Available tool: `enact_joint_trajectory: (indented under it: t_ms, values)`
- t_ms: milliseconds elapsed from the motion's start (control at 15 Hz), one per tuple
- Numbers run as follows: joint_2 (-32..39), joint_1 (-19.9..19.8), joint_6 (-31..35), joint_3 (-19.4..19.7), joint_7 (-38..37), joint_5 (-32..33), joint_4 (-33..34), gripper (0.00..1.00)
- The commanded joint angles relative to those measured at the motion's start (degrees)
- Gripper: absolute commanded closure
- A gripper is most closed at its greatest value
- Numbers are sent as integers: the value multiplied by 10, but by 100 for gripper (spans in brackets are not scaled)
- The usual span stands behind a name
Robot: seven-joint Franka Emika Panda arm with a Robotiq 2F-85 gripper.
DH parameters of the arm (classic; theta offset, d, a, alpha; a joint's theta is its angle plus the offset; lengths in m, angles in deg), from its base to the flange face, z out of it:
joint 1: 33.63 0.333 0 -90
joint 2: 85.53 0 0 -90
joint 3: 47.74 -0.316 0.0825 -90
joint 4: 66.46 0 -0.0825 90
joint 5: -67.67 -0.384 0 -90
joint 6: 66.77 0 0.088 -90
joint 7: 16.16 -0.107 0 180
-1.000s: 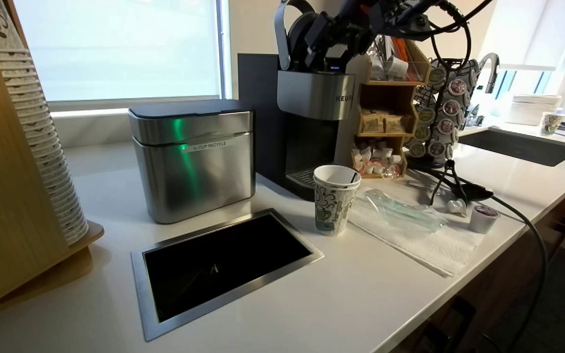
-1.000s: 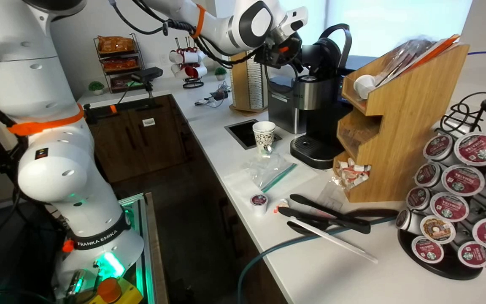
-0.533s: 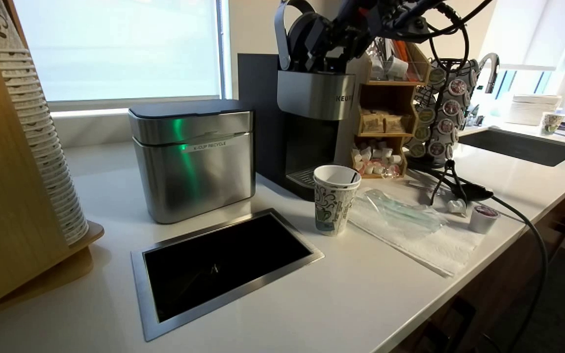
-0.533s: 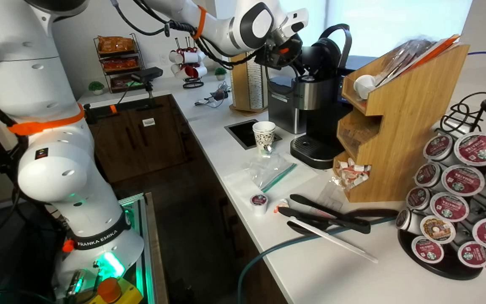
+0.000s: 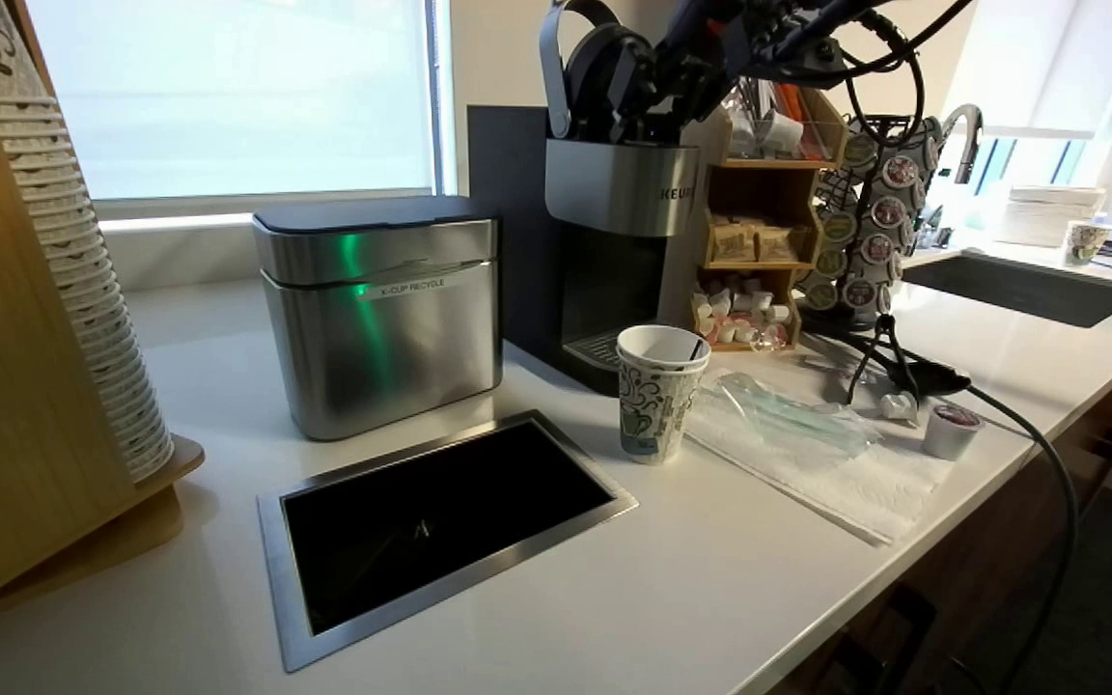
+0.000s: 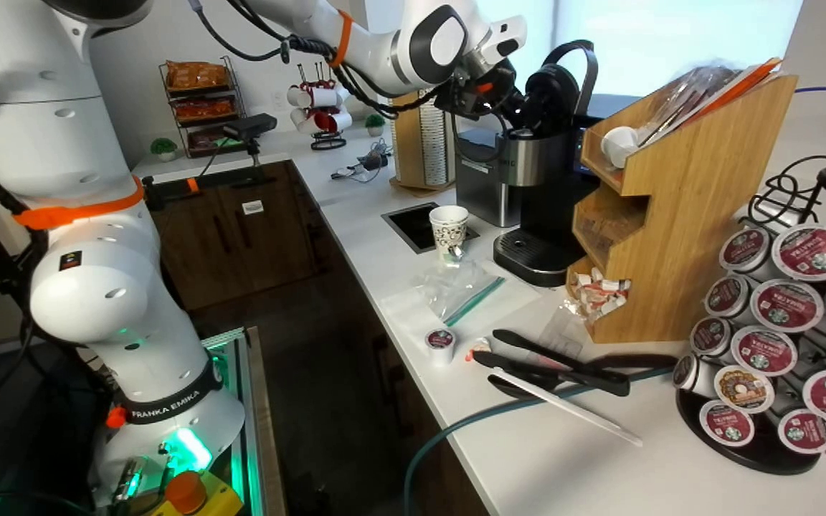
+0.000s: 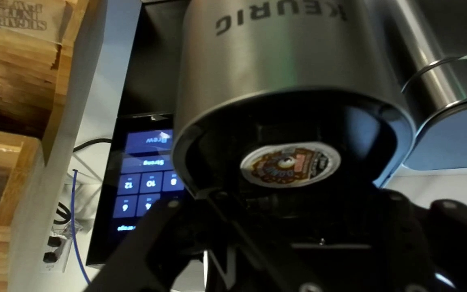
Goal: Remove the coffee pod from the coffee maker and place it on the table
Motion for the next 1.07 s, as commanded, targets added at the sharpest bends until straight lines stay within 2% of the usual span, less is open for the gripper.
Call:
enact_joint_trajectory:
  t_ms: [0, 467, 533, 600, 667, 867, 933, 1000]
  values:
    - [3, 2, 4, 2, -21, 14, 3, 66]
    - [1, 2, 4, 1, -24, 13, 3, 67]
    - [2, 2, 4, 1, -26, 13, 3, 64]
    - [1, 2, 4, 1, -27, 13, 3, 38]
    - [1, 2, 3, 1, -29, 13, 3, 27]
    - [1, 3, 4, 1, -29, 12, 3, 17]
    - [0, 3, 4, 1, -31, 13, 3, 20]
    - [0, 4, 4, 1, -32, 15, 3, 27]
